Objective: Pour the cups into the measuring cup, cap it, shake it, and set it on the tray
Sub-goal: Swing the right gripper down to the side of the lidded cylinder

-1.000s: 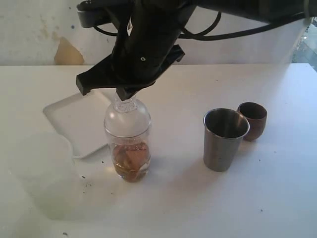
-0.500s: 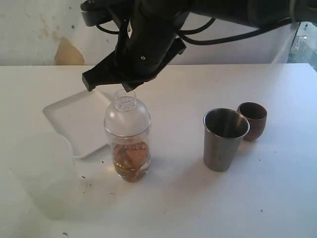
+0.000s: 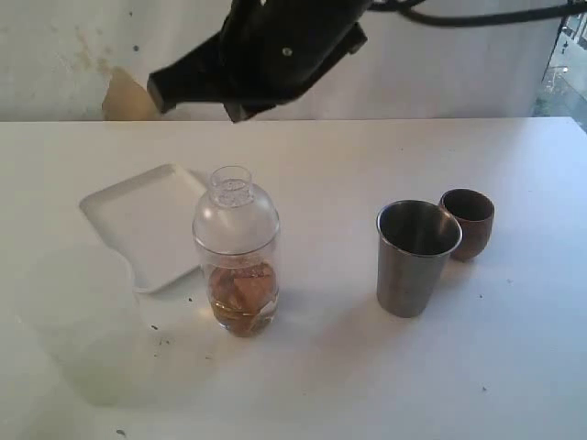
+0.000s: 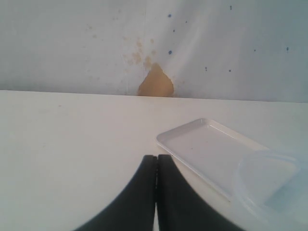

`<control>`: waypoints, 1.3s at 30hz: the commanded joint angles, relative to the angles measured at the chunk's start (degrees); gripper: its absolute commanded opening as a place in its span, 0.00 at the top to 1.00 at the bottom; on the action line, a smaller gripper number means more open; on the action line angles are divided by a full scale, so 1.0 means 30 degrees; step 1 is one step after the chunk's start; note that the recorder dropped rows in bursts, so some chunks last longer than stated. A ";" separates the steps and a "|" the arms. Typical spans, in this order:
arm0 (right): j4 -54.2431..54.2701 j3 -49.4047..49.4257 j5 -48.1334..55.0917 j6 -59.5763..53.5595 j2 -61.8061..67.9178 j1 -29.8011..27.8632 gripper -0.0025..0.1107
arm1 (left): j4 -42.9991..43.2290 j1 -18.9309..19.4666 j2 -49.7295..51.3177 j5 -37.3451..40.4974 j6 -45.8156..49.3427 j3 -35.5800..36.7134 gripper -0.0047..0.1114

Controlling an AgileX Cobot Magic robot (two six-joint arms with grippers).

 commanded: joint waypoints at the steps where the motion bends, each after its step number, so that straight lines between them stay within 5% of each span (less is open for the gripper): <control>1: -0.0056 0.0689 -0.1718 0.0072 -0.1759 0.0495 0.98 | -0.0092 0.0067 -0.0070 -0.0135 -0.0049 0.0063 0.95; 15: -0.2345 1.2773 -1.5057 0.3451 -0.9263 0.0938 0.98 | -0.0092 0.0067 -0.0070 -0.0135 -0.0049 0.0063 0.95; 26: -0.2218 1.4431 -1.6676 0.2632 -0.9269 0.0938 0.97 | -0.0092 0.0067 -0.0070 -0.0135 -0.0049 0.0063 0.95; 29: -0.2218 1.4431 -1.6681 0.2047 -0.8910 0.0938 0.82 | -0.0092 0.0067 -0.0070 -0.0135 -0.0049 0.0063 0.95; 35: -0.2218 1.4431 -1.6261 0.1919 -0.7615 0.0938 0.08 | -0.0092 0.0067 -0.0070 -0.0135 -0.0049 0.0063 0.95; 39: -0.2215 1.4431 -1.6161 0.1865 -0.6468 0.0938 0.05 | -0.0092 0.0067 -0.0070 -0.0135 -0.0049 0.0063 0.95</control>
